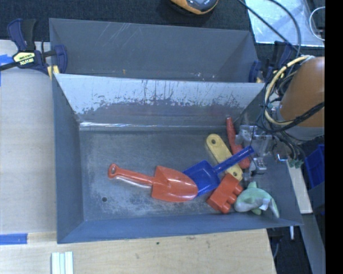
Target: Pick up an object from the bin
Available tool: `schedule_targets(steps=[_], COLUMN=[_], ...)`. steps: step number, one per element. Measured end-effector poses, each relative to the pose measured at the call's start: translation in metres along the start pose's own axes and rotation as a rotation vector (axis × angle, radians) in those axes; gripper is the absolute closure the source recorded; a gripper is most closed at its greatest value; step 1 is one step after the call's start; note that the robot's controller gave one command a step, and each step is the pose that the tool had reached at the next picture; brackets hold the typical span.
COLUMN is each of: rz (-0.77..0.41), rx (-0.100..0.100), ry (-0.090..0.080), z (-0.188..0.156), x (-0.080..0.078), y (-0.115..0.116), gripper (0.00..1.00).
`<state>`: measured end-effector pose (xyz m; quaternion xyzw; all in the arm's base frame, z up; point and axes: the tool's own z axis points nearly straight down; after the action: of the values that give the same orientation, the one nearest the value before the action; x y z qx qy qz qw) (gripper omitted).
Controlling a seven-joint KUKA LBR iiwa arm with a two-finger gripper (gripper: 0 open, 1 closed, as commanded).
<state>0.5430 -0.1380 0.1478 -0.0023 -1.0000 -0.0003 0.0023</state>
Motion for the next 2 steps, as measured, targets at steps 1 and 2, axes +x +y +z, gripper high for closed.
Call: schedule_targets(steps=[1, 2], rz=[-0.005, -0.061], rx=[0.001, -0.002], ry=[-0.008, -0.001], z=[-0.005, 0.078], x=[-0.002, -0.006], y=[0.001, 0.094], gripper=[0.00, 0.00])
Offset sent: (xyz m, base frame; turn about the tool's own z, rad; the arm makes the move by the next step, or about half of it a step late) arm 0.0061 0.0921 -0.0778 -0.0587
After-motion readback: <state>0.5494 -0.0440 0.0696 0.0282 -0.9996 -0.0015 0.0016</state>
